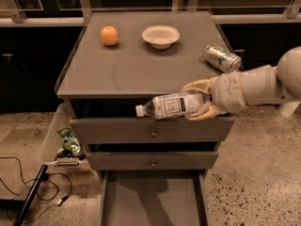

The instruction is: Pick blue plastic bottle from bottom drawer and place on counter

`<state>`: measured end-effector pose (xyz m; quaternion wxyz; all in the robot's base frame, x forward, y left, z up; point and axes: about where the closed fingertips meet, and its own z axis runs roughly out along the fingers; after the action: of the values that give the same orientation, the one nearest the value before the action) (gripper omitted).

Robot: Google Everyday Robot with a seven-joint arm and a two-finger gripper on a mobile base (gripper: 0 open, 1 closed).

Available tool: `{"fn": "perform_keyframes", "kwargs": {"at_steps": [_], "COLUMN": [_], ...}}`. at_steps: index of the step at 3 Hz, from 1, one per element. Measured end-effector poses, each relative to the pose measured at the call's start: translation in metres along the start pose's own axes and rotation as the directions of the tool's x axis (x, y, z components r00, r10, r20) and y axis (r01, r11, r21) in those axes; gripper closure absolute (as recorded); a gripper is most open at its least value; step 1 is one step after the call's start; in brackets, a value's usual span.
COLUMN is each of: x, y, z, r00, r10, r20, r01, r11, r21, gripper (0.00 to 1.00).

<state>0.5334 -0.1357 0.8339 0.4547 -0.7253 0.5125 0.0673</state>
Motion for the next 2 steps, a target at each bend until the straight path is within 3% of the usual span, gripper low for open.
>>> {"fn": "perform_keyframes", "kwargs": {"at_steps": [1, 2], "x": [-0.019, -0.028], "y": [-0.046, -0.084], "z": [0.0, 0.013], "r00": [0.997, 0.992], "r10": [-0.081, -0.125], "r20": [0.007, 0.034], "r01": [0.081, 0.129], "r11": [0.9944, 0.9803], "r21": [-0.067, -0.15], "gripper": [1.0, 1.0]}}
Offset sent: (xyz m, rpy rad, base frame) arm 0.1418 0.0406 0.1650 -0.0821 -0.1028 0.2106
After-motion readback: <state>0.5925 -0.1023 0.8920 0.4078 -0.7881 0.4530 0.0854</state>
